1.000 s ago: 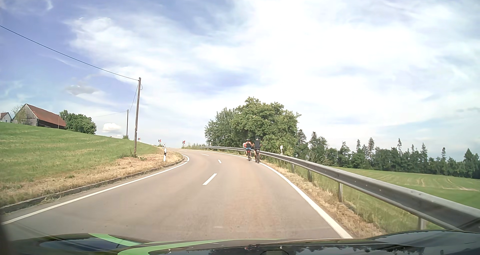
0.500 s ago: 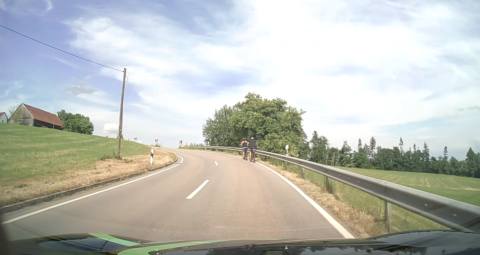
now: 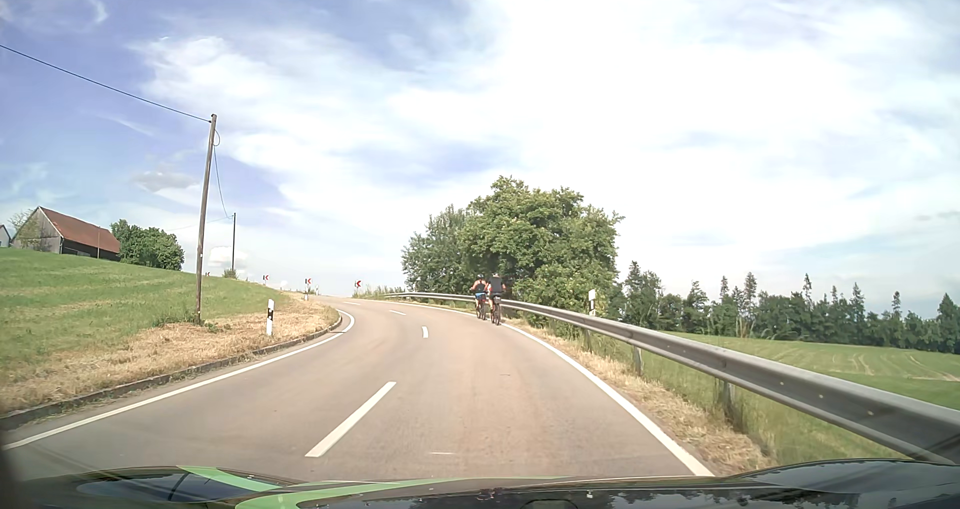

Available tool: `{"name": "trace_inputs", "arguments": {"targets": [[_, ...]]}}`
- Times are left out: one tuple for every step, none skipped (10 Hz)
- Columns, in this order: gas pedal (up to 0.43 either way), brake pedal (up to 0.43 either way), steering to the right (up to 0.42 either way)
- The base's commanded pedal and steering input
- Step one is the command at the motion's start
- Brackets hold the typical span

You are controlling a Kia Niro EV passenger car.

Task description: Follow the waypoints while adhering to traffic rules and regulations

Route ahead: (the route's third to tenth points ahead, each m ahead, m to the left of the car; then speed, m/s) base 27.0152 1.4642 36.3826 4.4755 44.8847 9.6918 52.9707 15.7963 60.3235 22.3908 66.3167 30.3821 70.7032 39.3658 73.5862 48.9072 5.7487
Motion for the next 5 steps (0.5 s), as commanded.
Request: {"name": "trace_inputs", "arguments": {"targets": [[0.220,0.000,-0.009],[0.220,0.000,-0.010],[0.220,0.000,-0.011],[0.220,0.000,-0.012],[0.220,0.000,-0.014]]}}
